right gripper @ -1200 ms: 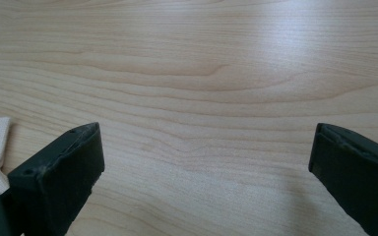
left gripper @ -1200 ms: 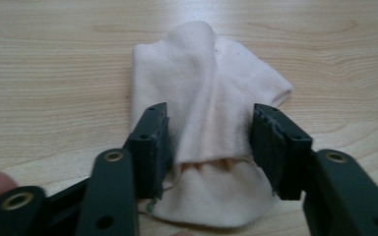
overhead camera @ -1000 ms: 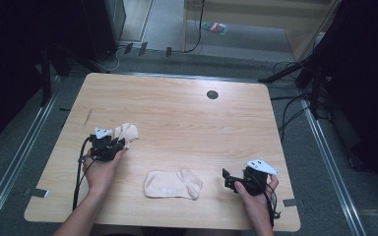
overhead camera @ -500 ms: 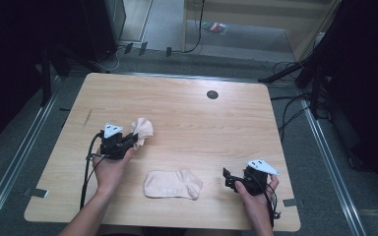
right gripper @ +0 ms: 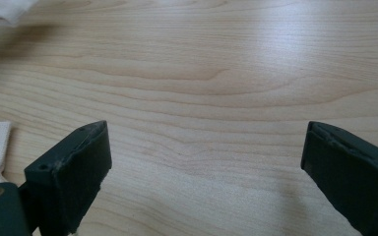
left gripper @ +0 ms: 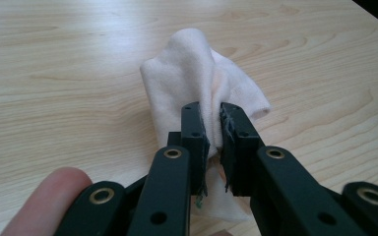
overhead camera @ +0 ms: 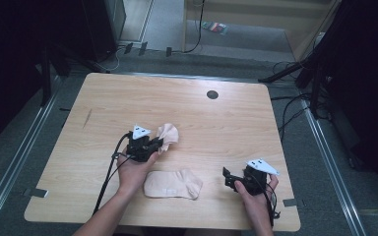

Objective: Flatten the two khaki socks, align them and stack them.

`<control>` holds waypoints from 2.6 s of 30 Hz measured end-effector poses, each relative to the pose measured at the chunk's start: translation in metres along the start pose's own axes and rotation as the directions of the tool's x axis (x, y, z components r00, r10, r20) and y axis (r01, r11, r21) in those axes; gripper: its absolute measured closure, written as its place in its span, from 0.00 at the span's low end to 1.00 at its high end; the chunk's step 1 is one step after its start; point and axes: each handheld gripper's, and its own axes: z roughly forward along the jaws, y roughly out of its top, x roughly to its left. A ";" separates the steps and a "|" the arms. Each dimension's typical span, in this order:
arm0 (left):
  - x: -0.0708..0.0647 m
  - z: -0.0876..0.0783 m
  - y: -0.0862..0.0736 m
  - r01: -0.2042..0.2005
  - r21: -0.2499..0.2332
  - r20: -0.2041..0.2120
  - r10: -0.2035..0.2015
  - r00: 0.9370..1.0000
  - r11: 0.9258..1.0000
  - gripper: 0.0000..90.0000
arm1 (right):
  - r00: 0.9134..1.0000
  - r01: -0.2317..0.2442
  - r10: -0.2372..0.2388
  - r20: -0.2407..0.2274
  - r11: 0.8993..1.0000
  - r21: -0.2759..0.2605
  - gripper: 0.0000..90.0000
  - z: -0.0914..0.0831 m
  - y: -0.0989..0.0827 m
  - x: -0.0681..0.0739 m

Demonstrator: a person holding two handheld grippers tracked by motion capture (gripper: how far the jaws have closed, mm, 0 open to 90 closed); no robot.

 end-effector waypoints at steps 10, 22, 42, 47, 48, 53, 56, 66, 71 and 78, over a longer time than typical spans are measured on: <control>0.003 0.002 -0.002 0.029 -0.003 0.044 -0.029 0.999 1.000 0.60 | 0.999 0.026 -0.028 -0.036 0.999 -0.032 0.20 -0.004 0.004 0.011; 0.057 -0.057 -0.028 0.117 -0.117 -0.017 -0.119 0.993 0.986 0.46 | 0.978 0.150 -0.163 -0.133 0.983 -0.103 0.55 0.007 0.033 0.075; 0.088 -0.069 -0.064 0.148 -0.112 -0.041 -0.154 0.987 0.983 0.47 | 0.973 0.179 -0.175 -0.152 0.984 0.010 0.76 0.089 0.069 0.135; 0.088 -0.069 -0.065 0.146 -0.111 -0.044 -0.151 0.987 0.983 0.47 | 0.957 0.214 -0.204 -0.205 0.976 0.028 0.77 0.099 0.069 0.136; 0.088 -0.069 -0.065 0.147 -0.111 -0.043 -0.153 0.987 0.983 0.48 | 0.952 0.225 -0.212 -0.220 0.974 0.033 0.76 0.100 0.068 0.137; 0.088 -0.068 -0.065 0.153 -0.111 -0.043 -0.159 0.986 0.982 0.48 | 0.935 0.244 -0.221 -0.277 0.969 0.050 0.66 0.106 0.064 0.142; 0.088 -0.068 -0.065 0.153 -0.110 -0.044 -0.158 0.986 0.982 0.48 | 0.933 0.266 -0.240 -0.270 0.962 0.065 0.66 0.111 0.061 0.145; 0.086 -0.066 -0.064 0.140 -0.099 -0.036 -0.144 0.989 0.985 0.49 | 0.930 0.306 -0.274 -0.245 0.947 0.103 0.99 0.115 0.057 0.148; 0.082 -0.064 -0.063 0.120 -0.092 -0.034 -0.124 0.992 0.989 0.48 | 0.929 0.289 -0.265 -0.258 0.956 0.059 1.00 0.107 0.062 0.149; 0.067 -0.055 -0.058 0.073 -0.068 0.019 -0.072 0.997 0.995 0.43 | 0.934 0.247 -0.239 -0.264 0.969 -0.003 1.00 0.089 0.079 0.153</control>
